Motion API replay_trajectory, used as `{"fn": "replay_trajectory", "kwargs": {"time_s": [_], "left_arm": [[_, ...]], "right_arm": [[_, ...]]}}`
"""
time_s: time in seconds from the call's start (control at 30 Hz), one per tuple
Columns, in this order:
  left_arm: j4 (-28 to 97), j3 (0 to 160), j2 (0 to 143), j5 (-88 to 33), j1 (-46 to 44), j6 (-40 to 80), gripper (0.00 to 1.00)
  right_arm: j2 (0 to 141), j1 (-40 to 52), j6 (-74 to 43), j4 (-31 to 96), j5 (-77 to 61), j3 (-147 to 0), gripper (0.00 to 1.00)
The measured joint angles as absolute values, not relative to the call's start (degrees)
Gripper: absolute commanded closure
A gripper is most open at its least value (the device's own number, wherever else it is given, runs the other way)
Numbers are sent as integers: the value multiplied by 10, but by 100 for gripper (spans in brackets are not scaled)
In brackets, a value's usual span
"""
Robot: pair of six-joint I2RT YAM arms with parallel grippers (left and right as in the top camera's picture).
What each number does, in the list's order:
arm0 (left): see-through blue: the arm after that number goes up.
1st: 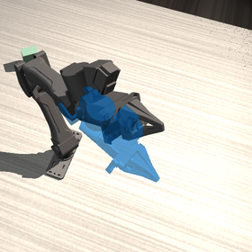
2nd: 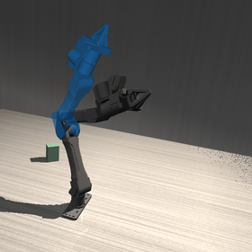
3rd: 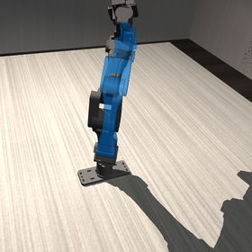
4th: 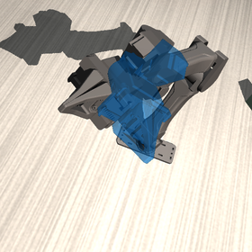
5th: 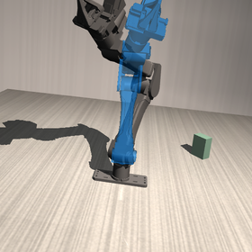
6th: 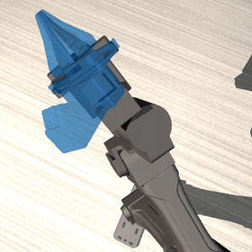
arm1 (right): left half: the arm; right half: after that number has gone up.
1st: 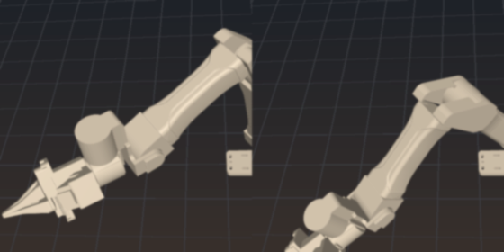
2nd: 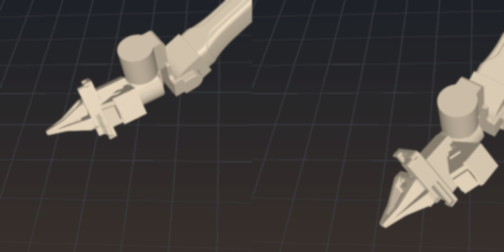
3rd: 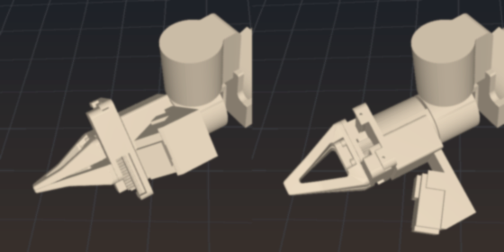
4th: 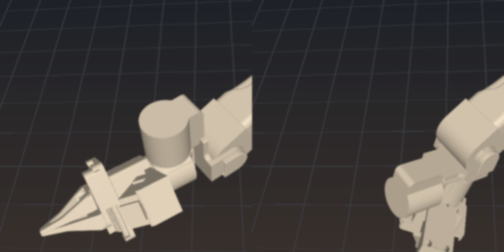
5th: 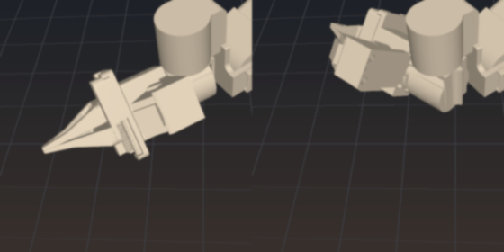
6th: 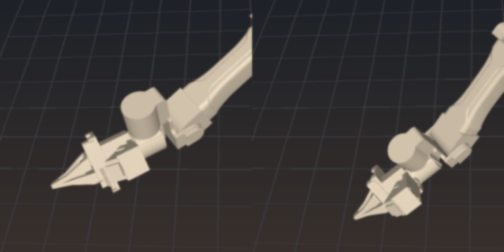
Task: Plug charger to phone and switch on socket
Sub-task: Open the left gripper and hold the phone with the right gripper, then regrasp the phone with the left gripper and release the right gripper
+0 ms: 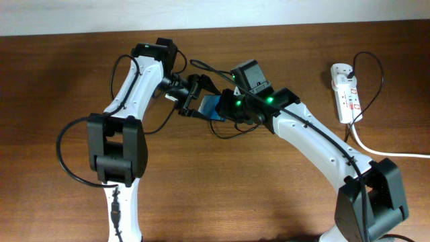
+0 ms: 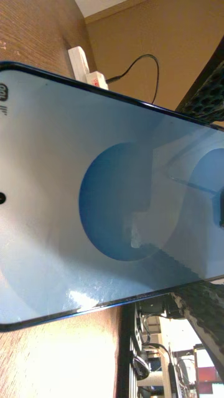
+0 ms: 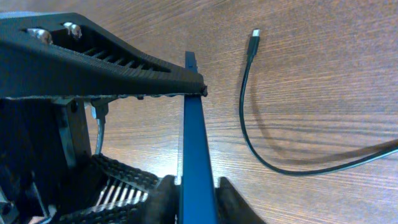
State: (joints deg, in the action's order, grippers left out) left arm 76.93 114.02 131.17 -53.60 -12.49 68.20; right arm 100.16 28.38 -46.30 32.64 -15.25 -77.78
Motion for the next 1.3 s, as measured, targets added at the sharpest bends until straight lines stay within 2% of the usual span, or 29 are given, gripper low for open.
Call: {"fn": "replay_trajectory", "kwargs": {"time_s": [0.1,0.2,0.23,0.27,0.3,0.37,0.5,0.63,0.73,0.83,0.93,1.0,1.1,1.13,1.17,1.27,1.3], "left_arm": [[769,1140,1312,-536,-126,682,100],[767,1140,1312,-540,-126,682,100],[767,1140,1312,-540,-126,682,95],[767,1140,1312,-540,-126,682,87],[767,1140,1312,-540,-126,682,73],[767,1140,1312,-540,-126,682,38],[769,1140,1312,-540,-126,671,2],[767,1142,1312,-551,-127,584,0],[746,1142,1312,-557,-127,513,0],[674,1143,1312,-634,-127,321,1],[594,1144,1312,-736,-127,256,1],[540,1146,1312,-783,-127,243,1],[479,1146,1312,-806,-127,234,1],[457,1146,1312,-805,-127,233,6],[437,1147,1312,-806,-127,233,9],[425,1147,1312,-806,-127,233,7],[423,1147,1312,-806,-127,233,7]], "right_arm": [[1002,285,-463,325,-154,-778,96],[1002,284,-486,323,-154,-779,96],[1002,284,-487,323,-154,-779,96],[1002,284,-487,323,-154,-779,96],[1002,284,-486,323,-154,-779,96],[1002,284,-486,323,-154,-779,96],[1001,279,-480,331,-155,-780,96],[987,232,-463,399,-149,-779,96],[926,204,-446,425,-148,-779,96],[804,141,-425,474,-147,-779,96],[689,85,-409,514,-145,-773,96],[638,66,-404,494,-149,-725,96],[596,27,-412,352,-199,-588,96],[590,18,-422,323,-212,-561,96],[588,15,-444,284,-229,-529,96],[611,15,-559,140,-252,-474,96],[614,15,-587,127,-254,-469,96]]}}
